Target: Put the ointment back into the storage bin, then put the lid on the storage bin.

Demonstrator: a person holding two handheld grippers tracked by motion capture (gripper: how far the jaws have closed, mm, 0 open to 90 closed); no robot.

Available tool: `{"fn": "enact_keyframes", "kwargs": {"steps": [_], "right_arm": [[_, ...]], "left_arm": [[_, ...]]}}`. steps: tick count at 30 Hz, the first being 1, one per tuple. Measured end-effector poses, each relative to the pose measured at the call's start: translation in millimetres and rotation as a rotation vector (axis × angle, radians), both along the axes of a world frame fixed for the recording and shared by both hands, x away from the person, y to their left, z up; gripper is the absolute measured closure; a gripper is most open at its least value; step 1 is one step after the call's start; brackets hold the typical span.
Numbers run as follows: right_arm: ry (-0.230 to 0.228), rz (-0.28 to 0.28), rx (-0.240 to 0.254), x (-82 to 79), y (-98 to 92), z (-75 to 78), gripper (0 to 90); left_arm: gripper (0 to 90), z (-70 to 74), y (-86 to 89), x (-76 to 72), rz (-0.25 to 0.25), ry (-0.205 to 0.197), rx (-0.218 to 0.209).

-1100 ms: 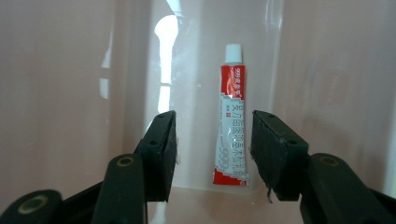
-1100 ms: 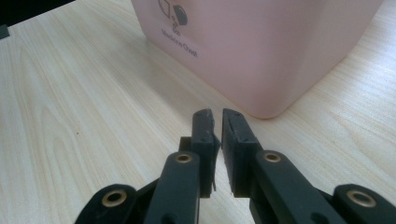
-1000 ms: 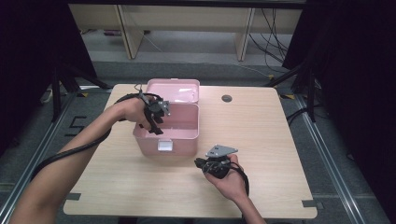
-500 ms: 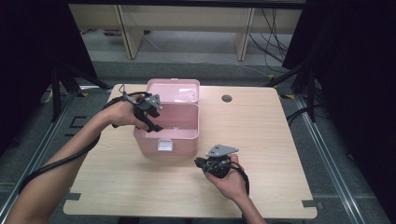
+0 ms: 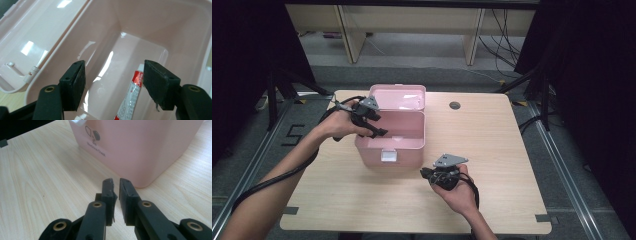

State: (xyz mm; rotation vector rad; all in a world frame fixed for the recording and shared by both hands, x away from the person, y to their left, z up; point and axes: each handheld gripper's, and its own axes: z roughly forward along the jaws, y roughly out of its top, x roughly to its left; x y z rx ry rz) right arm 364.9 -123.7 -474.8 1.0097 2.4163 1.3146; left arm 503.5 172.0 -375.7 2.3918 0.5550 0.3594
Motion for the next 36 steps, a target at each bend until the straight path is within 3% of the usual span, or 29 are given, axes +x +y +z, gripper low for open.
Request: {"fn": "enact_keyframes", "kwargs": {"steps": [4,5,7,8,10,11,14,15,19,20,24,26,27,32,36], "right_arm": [[-0.021,0.015,-0.010,2.1,0.9,2.2,83.0],[0.003,0.004,-0.004,0.8,1.8,4.4,83.0],[-0.008,0.009,-0.007,2.0,2.2,7.0,82.9],[-0.037,0.023,-0.014,4.5,1.6,7.1,82.9],[-0.023,0.015,-0.009,5.0,3.0,7.4,82.8],[-0.047,0.028,-0.026,7.2,2.2,8.2,82.8],[-0.031,0.028,-0.016,7.4,3.1,10.5,82.6],[-0.049,0.033,-0.020,8.2,2.4,10.6,82.7],[-0.034,0.023,-0.003,6.4,4.1,15.2,83.2],[-0.054,0.031,-0.001,7.8,5.0,16.1,84.0],[-0.073,0.039,0.010,7.9,10.7,23.5,90.0],[-0.093,0.041,0.018,9.0,15.3,25.6,90.0],[-0.073,0.040,0.035,8.5,18.7,26.9,90.0],[-0.098,0.074,0.023,13.2,33.4,35.9,90.0],[-0.097,0.106,0.057,17.3,46.8,43.5,90.0]], "left_arm": [[34.8,2.8,1.1,-0.5,0.022,-0.010,-0.038],[34.8,3.6,1.7,-0.6,0.032,-0.018,-0.046],[34.9,5.3,3.4,-1.6,0.047,-0.025,-0.063],[35.1,5.7,5.2,-1.5,0.058,-0.029,-0.078],[35.7,5.9,8.2,-1.8,0.080,-0.030,-0.091],[36.2,6.1,10.4,-1.2,0.088,-0.030,-0.092],[39.6,7.1,17.2,0.3,0.126,-0.046,-0.121],[40.3,7.5,19.5,0.9,0.140,-0.052,-0.134],[41.9,8.2,28.4,4.0,0.169,-0.084,-0.148],[42.1,8.0,29.8,4.4,0.177,-0.082,-0.153],[44.5,5.7,36.4,4.0,0.256,-0.095,-0.219],[45.4,5.1,40.4,4.6,0.287,-0.114,-0.227],[45.8,4.6,42.9,5.9,0.302,-0.121,-0.235],[48.7,4.7,49.5,13.6,0.395,-0.139,-0.262],[50.3,2.1,51.7,28.1,0.449,-0.154,-0.284]]}}
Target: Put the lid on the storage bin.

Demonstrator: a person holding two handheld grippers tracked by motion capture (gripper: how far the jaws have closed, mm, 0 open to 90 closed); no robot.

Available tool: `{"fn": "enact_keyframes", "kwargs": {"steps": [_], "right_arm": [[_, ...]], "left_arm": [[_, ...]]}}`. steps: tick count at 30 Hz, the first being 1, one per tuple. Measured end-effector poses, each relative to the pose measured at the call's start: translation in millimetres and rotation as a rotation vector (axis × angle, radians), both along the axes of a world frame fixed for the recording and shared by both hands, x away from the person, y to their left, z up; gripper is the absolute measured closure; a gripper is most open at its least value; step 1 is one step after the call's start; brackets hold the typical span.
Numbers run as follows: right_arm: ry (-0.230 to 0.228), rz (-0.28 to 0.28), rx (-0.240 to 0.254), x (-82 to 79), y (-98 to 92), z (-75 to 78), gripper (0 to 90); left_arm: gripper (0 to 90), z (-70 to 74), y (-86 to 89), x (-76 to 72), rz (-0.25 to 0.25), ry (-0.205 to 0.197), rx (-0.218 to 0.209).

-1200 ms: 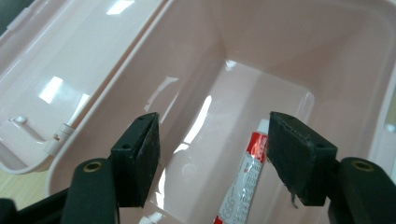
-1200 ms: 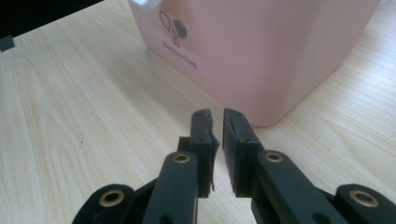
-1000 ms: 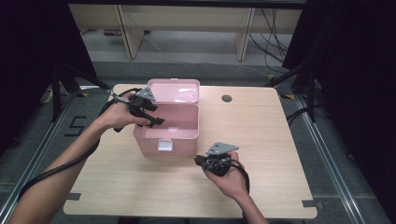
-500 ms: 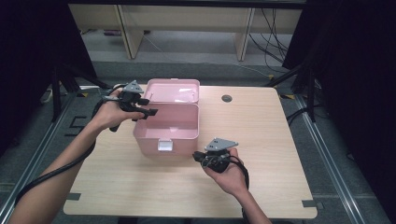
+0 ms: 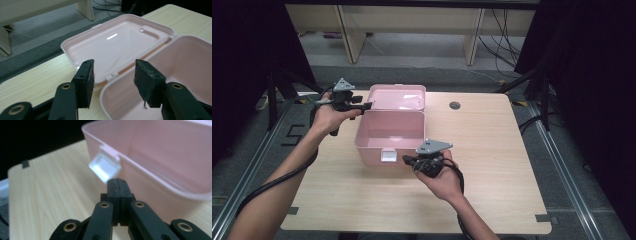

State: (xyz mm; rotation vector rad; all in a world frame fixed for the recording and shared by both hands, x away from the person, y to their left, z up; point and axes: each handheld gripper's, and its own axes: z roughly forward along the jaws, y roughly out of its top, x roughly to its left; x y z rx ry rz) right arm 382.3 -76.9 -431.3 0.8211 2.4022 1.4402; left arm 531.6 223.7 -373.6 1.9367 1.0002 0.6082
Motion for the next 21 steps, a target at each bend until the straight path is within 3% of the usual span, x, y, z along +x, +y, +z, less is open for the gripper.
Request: {"fn": "enact_keyframes", "kwargs": {"steps": [3,7,9,11,13,14,15,16,19,20,21], "right_arm": [[-0.026,0.023,-0.007,6.1,9.1,4.9,90.0],[-0.013,0.028,0.009,9.6,23.0,7.7,90.0],[-0.013,0.035,-0.011,11.2,26.8,8.7,90.0],[-0.010,0.032,-0.001,11.9,32.6,7.6,90.0],[-0.021,0.050,-0.026,14.2,35.5,7.8,90.0],[-0.014,0.040,-0.006,14.6,38.4,5.8,90.0],[-0.035,0.053,-0.022,17.0,38.8,5.5,90.0],[-0.006,0.051,-0.028,16.5,39.8,5.7,90.0],[-0.014,0.052,-0.034,18.4,42.6,4.2,90.0],[-0.032,0.057,-0.044,19.4,43.1,4.1,90.0],[-0.017,0.052,-0.041,18.7,43.8,3.7,90.0]], "left_arm": [[50.4,-3.7,-0.3,11.7,0.018,0.015,-0.001],[49.6,-8.7,3.0,28.0,0.035,0.036,-0.012],[49.5,-10.3,5.3,34.7,0.054,0.043,-0.010],[49.4,-11.4,6.6,39.0,0.064,0.053,-0.014],[49.2,-13.1,7.4,43.5,0.084,0.052,-0.029],[49.1,-13.7,8.1,45.6,0.089,0.057,-0.032],[48.7,-14.4,8.5,47.4,0.096,0.057,-0.027],[48.5,-15.1,9.0,49.5,0.097,0.059,-0.027],[48.0,-17.1,9.6,54.1,0.111,0.064,-0.006],[48.0,-17.9,9.4,55.4,0.112,0.065,-0.009],[47.9,-19.3,7.6,57.0,0.129,0.064,-0.027]]}}
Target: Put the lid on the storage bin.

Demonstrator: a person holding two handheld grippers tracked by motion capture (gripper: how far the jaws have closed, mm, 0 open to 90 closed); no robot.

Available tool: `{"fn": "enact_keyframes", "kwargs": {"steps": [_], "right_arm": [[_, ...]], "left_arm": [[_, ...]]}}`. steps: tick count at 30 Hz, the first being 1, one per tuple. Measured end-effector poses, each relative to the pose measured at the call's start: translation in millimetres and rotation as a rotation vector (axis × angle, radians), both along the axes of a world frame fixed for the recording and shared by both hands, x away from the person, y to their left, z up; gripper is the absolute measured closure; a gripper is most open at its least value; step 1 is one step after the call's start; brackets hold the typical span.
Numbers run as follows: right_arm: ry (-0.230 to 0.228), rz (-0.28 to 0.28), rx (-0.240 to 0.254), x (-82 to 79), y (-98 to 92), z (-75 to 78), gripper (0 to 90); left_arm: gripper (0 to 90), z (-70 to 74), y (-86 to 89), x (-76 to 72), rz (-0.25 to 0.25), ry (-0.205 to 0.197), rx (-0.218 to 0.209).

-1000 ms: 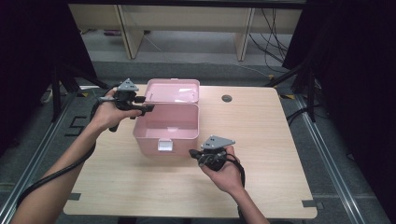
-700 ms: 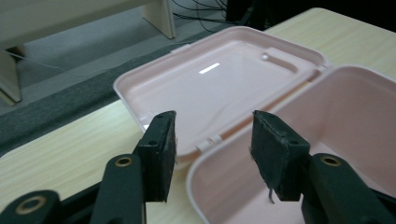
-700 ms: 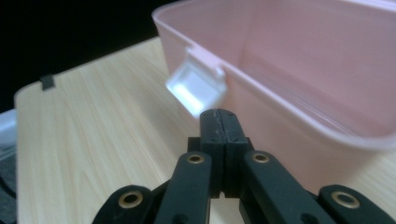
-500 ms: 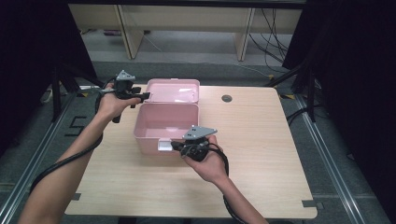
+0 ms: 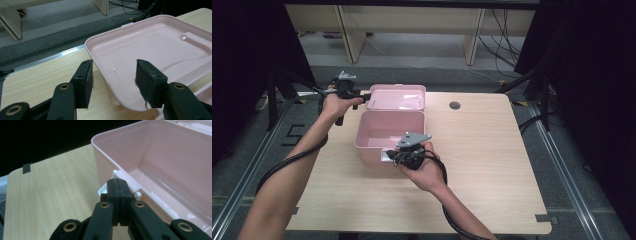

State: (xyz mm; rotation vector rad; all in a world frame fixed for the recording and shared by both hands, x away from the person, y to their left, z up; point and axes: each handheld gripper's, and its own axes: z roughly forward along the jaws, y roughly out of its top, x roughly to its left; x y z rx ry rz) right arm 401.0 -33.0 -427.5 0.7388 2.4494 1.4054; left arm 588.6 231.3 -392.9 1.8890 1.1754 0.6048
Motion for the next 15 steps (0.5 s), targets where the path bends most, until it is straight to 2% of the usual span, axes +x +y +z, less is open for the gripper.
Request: {"fn": "enact_keyframes", "kwargs": {"steps": [1,2,3,5,10,13,14,15], "right_arm": [[0.001,0.000,-0.003,-0.1,1.5,-0.4,90.0],[-0.017,-0.004,0.007,1.1,2.9,-2.0,90.0],[0.002,0.002,-0.006,0.6,3.0,-1.6,90.0],[0.006,-0.005,-0.006,0.6,4.8,-3.1,90.0],[-0.004,-0.003,-0.029,0.5,7.9,-6.1,90.0],[-0.006,-0.001,-0.033,0.9,8.5,-7.2,90.0],[-0.016,0.009,-0.039,2.0,8.4,-7.7,90.0],[-0.026,0.011,-0.041,2.6,8.3,-8.2,90.0]], "left_arm": [[47.9,-0.7,-0.2,1.5,0.000,0.003,0.000],[47.8,-0.4,0.3,2.4,-0.003,0.011,0.023],[47.9,-1.9,-1.3,4.6,0.000,0.012,0.002],[47.9,-3.6,-2.8,7.3,0.006,0.016,-0.006],[50.2,-8.0,-3.9,17.4,0.025,0.044,-0.004],[50.8,-9.5,-4.6,22.5,0.038,0.047,-0.006],[50.8,-9.2,-3.6,23.7,0.031,0.054,0.014],[51.1,-10.5,-5.3,25.1,0.046,0.043,0.001]]}}
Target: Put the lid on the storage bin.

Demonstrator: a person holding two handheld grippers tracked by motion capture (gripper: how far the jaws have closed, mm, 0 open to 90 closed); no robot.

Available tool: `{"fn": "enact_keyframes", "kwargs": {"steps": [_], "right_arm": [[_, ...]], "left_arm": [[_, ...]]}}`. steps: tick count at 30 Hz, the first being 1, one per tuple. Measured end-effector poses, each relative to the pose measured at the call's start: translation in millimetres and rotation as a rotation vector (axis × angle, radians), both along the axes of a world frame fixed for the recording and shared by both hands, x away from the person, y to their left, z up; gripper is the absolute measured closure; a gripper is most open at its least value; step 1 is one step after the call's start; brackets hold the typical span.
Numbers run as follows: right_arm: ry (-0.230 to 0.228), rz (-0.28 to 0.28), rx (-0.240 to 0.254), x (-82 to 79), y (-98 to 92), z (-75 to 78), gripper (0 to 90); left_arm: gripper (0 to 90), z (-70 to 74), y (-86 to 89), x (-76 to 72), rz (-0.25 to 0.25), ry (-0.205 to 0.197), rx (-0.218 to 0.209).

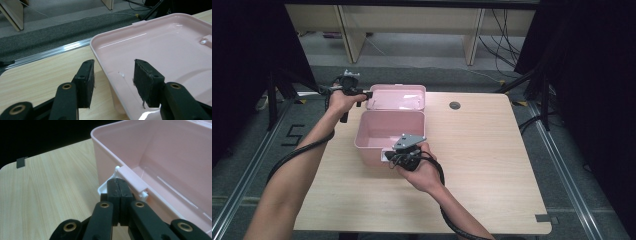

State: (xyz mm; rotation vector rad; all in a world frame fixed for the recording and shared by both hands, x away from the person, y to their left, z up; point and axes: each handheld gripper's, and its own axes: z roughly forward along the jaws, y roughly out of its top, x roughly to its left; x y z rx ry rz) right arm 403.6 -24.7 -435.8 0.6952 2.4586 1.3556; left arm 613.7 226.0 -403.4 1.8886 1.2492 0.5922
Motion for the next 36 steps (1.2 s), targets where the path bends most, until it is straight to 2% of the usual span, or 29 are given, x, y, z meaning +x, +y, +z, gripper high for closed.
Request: {"fn": "enact_keyframes", "kwargs": {"steps": [1,3,4,6,7,8,9,15,16,19,20,21,22,26,27,28,30,36], "right_arm": [[0.000,0.002,0.004,0.4,0.6,-1.3,90.0],[0.014,-0.014,0.019,-0.4,1.3,-2.3,90.0],[0.015,-0.014,0.020,-0.4,1.5,-2.2,90.0],[-0.010,0.005,-0.007,1.0,0.9,-1.2,90.0],[-0.012,0.005,-0.011,0.9,1.0,-1.2,90.0],[0.008,-0.005,-0.009,-0.7,1.4,-1.1,90.0],[0.011,-0.011,-0.003,-1.3,2.0,-1.7,90.0],[-0.010,0.009,-0.020,-0.7,2.5,-1.5,90.0],[0.004,-0.001,-0.019,-1.9,2.6,-1.4,90.0],[-0.006,-0.009,-0.012,-2.3,3.3,-2.5,90.0],[0.003,-0.004,-0.023,-2.3,2.4,-1.6,90.0],[0.003,-0.003,-0.023,-2.2,2.5,-1.6,90.0],[0.005,-0.001,-0.022,-2.1,2.5,-1.6,90.0],[0.008,0.002,-0.024,-1.6,2.2,-1.1,90.0],[0.007,0.006,-0.022,-1.7,2.5,-1.4,90.0],[-0.014,0.013,-0.029,-0.5,1.8,-1.3,90.0],[0.009,0.003,-0.016,-1.8,2.0,-1.8,90.0],[0.009,0.005,-0.015,-1.3,1.9,-1.9,90.0]], "left_arm": [[51.5,-1.0,-1.0,1.5,0.009,-0.003,-0.008],[52.2,-1.7,-0.3,3.5,0.004,0.003,0.008],[52.9,-3.3,-1.7,5.4,0.018,0.001,-0.006],[55.4,-4.5,0.0,7.7,0.017,0.007,0.026],[56.2,-5.6,-0.5,9.3,0.031,0.007,0.010],[56.9,-5.1,1.0,9.8,0.026,0.019,0.026],[57.4,-6.2,0.8,11.5,0.031,0.017,0.019],[61.6,-9.5,-3.6,17.4,0.048,0.033,0.015],[62.1,-9.6,-4.5,18.2,0.054,0.032,0.009],[63.6,-9.9,-6.9,21.3,0.074,0.037,0.008],[64.0,-9.0,-6.7,21.7,0.070,0.058,0.026],[64.2,-10.9,-8.2,23.2,0.076,0.048,0.015],[64.4,-10.8,-8.2,24.1,0.074,0.060,0.021],[65.3,-14.1,-10.3,27.5,0.084,0.068,0.012],[65.8,-15.2,-10.8,28.3,0.086,0.070,0.021],[66.3,-15.9,-11.0,28.8,0.088,0.072,0.023],[67.4,-17.0,-11.0,29.7,0.096,0.075,0.037],[68.5,-18.9,-10.6,33.6,0.109,0.088,0.030]]}}
